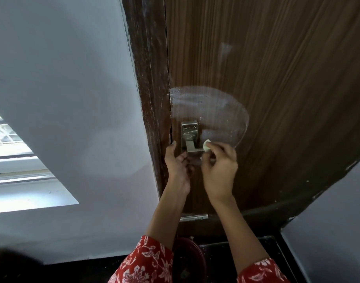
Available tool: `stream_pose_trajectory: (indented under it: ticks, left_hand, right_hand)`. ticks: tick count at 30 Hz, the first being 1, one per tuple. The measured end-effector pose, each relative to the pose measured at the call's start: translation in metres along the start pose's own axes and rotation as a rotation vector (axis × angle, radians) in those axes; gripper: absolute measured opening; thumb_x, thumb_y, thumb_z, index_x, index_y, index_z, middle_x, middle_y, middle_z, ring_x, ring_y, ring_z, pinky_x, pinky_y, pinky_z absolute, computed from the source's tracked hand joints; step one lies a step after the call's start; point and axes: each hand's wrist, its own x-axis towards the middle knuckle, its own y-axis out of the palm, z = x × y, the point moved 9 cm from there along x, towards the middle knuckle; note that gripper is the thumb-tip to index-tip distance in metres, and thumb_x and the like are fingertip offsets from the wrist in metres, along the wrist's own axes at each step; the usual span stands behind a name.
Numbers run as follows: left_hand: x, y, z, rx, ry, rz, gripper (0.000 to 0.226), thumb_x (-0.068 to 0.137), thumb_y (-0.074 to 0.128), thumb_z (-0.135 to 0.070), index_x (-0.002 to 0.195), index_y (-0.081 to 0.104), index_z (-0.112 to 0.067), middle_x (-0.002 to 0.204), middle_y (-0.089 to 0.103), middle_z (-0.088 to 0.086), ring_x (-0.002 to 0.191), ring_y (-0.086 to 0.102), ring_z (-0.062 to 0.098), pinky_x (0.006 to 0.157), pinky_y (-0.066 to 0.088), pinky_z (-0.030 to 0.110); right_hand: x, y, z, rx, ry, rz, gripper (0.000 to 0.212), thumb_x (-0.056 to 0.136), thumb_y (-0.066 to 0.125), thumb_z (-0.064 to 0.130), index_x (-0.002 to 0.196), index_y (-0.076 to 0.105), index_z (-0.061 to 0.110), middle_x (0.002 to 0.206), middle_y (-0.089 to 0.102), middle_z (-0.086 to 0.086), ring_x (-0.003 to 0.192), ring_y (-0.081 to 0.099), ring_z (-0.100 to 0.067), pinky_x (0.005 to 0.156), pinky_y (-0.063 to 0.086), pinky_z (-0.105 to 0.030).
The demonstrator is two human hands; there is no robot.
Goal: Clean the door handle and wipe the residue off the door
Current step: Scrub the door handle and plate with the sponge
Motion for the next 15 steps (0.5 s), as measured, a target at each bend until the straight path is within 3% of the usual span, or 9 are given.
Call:
stream_pose_trajectory:
  ticks: [2,4,6,11,15]
  left_hand:
    - [-0.002,0.002,0.004,-0.071,-0.031,0.016,0.060,0.081,0.046,-0.061,0.099,0.061,-0.006,0.076,0.056,0.005,0.068,0.051,0.018,0.065,0.040,0.028]
    - [-0.001,0.003,0.005,-0.098,-0.040,0.015,0.059,0.081,0.047,-0.061,0.095,0.060,-0.006,0.073,0.056,0.005,0.068,0.051,0.019,0.067,0.041,0.029]
    - [0.001,0.001,0.004,-0.060,-0.025,0.010,0.058,0.082,0.044,-0.062,0.087,0.063,-0.008,0.064,0.058,0.001,0.058,0.050,0.015,0.059,0.038,0.026]
    - [0.007,-0.002,0.006,-0.051,-0.037,0.011,0.052,0.085,0.044,-0.059,0.084,0.065,-0.011,0.065,0.060,0.002,0.062,0.050,0.016,0.062,0.037,0.029]
    - [0.012,-0.004,0.007,-0.015,-0.053,0.007,0.049,0.089,0.042,-0.054,0.085,0.065,-0.011,0.064,0.064,0.000,0.057,0.051,0.013,0.060,0.036,0.027]
  right_hand:
    - [-0.005,0.010,0.011,0.021,-0.028,0.049,0.024,0.082,0.065,0.004,0.106,0.067,0.005,0.107,0.059,-0.009,0.099,0.057,-0.017,0.078,0.056,-0.030]
    - [-0.005,0.011,0.013,0.029,-0.047,0.073,0.019,0.080,0.067,0.004,0.100,0.069,0.005,0.103,0.060,-0.009,0.092,0.060,-0.015,0.075,0.055,-0.024]
    - [0.001,0.001,0.004,0.025,-0.003,0.025,0.015,0.077,0.070,0.004,0.092,0.070,0.006,0.097,0.062,-0.008,0.085,0.062,-0.015,0.072,0.051,-0.016]
    - [0.004,0.004,0.009,-0.019,-0.004,0.014,0.021,0.080,0.067,0.005,0.101,0.069,0.006,0.102,0.062,-0.009,0.092,0.057,-0.012,0.073,0.050,-0.016]
    - [0.001,0.001,0.003,0.015,-0.012,0.013,0.017,0.076,0.069,0.002,0.093,0.070,0.006,0.100,0.062,-0.009,0.089,0.059,-0.012,0.074,0.049,-0.010]
